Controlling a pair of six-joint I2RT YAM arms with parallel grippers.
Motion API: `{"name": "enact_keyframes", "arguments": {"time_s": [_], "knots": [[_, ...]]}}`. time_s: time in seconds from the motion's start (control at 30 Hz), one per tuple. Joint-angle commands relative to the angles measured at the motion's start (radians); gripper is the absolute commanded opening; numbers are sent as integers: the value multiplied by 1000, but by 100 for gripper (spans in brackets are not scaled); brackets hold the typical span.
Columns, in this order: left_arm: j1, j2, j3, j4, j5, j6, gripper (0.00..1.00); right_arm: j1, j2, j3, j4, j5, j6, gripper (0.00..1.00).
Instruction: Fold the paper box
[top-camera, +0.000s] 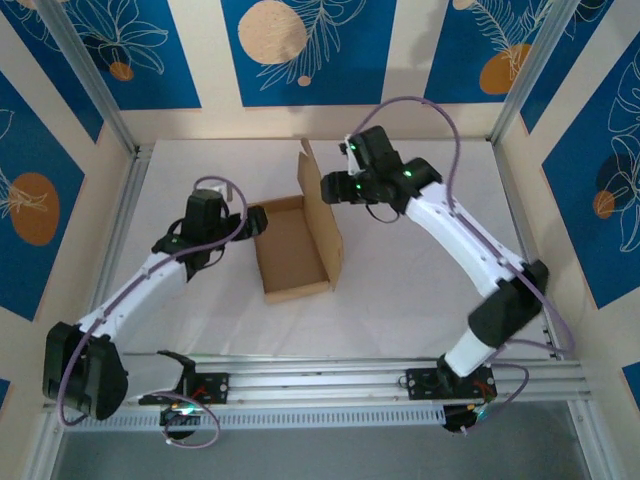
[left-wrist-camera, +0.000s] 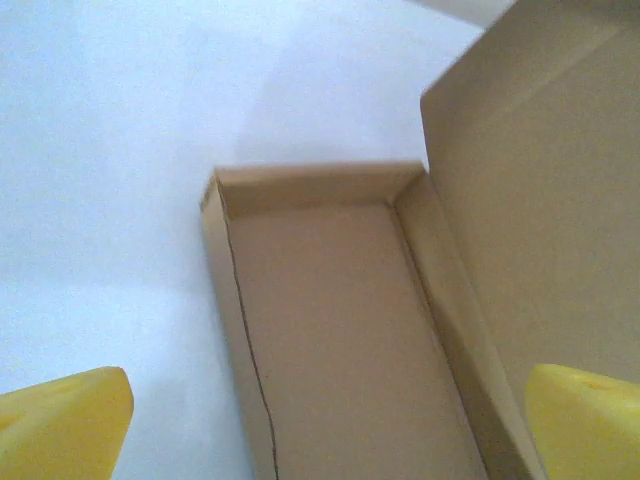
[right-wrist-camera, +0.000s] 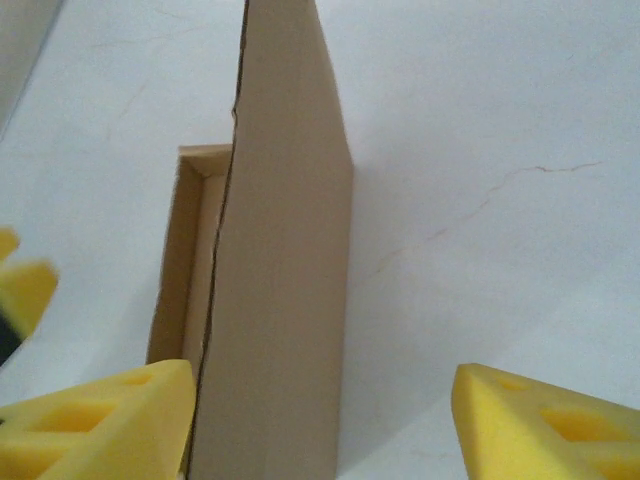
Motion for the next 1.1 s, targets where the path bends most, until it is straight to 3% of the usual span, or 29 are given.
{"name": "enact_keyframes", "arguments": {"time_s": [0.0, 0.17, 0.27, 0.37, 0.47, 0.6, 0.9, 1.07], "knots": [[24, 154, 118, 39, -18, 137, 96, 6, -121, -83, 75, -95, 45, 66], [23, 441, 372, -10, 101, 410, 83, 13, -240, -159, 47, -163, 30, 64], [23, 563, 461, -58, 81, 600, 84, 9, -303, -185, 21, -188, 8, 64], [28, 636, 483, -37, 32, 675, 85, -4, -355, -210, 2, -194, 1, 66], [28, 696, 511, -32, 73, 715, 85, -34, -384, -232, -9, -225, 1, 67], [26, 777, 570, -70, 74, 719, 83, -71, -403, -261, -11, -264, 7, 67], [14, 843, 723, -262, -22, 552, 57, -130, -432, -288, 5, -306, 26, 66], [-1, 847, 723, -333, -50, 505, 54, -155, -428, -305, 27, -334, 47, 66]]}}
